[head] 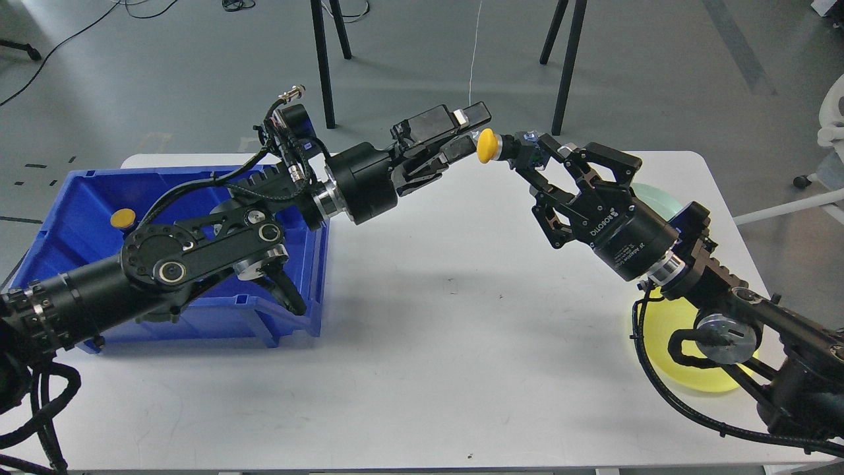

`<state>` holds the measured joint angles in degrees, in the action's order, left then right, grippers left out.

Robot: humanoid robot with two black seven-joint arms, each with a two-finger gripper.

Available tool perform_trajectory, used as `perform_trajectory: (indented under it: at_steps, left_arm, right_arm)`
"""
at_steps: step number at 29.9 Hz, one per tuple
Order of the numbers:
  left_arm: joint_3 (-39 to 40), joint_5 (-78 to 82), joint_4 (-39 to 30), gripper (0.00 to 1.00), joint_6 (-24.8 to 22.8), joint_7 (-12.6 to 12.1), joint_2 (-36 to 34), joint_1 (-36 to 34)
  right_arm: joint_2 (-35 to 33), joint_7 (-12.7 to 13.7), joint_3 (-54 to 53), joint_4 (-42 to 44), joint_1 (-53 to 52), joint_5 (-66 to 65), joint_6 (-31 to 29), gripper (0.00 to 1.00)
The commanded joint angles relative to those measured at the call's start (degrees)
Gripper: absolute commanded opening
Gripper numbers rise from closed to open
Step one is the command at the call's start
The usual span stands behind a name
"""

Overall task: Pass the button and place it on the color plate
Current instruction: 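Carry the button with the right gripper down onto the yellow plate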

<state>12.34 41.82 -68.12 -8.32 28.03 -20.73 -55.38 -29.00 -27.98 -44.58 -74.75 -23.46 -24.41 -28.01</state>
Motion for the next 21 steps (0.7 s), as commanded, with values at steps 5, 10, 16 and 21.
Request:
perform_trajectory:
  at_steps: [5,10,16,21]
  left_arm:
    - [0.14,-0.08,0.0,0.84,0.06,-0.03,-0.01,0.1]
    - [0.23,-0.08,0.18,0.84,0.06,-0.03,-0.01,0.18]
    - [0.23,-0.08,0.18,0.84,0.06,-0.03,-0.01,0.18]
    - [0.23,-0.08,0.18,0.84,0.06,-0.03,-0.01,0.18]
  right_arm:
    - [-5.45,-0.02,-15.6,0.13,18.95,0.15,0.01,0.01]
    - [-5.19,-0.02,-20.89,0.22,31.44,1.98,0.01,0.01]
    - [-5.01,-0.02,-19.67,6.1,35.23,14.46,0.01,0.0]
    - [-4.92,-0.02,-19.05,8.3,36.64,18.51,0.01,0.0]
